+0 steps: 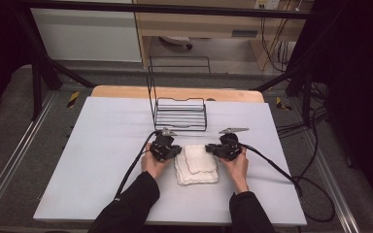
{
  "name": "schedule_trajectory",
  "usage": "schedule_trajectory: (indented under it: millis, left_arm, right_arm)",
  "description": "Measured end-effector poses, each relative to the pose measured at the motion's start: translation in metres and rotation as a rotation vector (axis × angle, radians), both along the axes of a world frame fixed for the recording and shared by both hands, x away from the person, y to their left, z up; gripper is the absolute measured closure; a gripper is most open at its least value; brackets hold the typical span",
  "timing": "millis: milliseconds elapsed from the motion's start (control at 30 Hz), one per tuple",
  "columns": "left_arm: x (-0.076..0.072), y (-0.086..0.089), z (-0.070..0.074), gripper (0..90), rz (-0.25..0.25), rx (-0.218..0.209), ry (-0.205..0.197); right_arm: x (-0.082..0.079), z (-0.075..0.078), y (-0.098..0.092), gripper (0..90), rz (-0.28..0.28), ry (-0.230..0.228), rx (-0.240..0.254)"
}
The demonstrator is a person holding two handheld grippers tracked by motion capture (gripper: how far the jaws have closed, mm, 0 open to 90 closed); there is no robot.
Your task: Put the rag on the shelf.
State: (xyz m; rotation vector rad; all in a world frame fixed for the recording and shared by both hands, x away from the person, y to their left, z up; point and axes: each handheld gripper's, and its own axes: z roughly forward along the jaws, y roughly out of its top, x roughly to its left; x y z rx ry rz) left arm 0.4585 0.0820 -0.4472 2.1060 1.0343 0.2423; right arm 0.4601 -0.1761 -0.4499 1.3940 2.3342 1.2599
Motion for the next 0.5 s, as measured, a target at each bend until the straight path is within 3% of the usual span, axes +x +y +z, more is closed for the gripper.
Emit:
schedule_trajectory:
  millis: [267, 500]
  left_arm:
    - [-0.004, 0.005, 0.008, 83.7, 0.003, -0.075, -0.026]
    - [-0.011, 0.008, 0.019, 83.7, -0.012, -0.105, -0.062]
  right_arm:
    - [-0.011, 0.014, -0.005, 80.8, 0.002, -0.060, 0.024]
    - [-0.020, 0.024, -0.009, 80.9, 0.002, -0.099, 0.042]
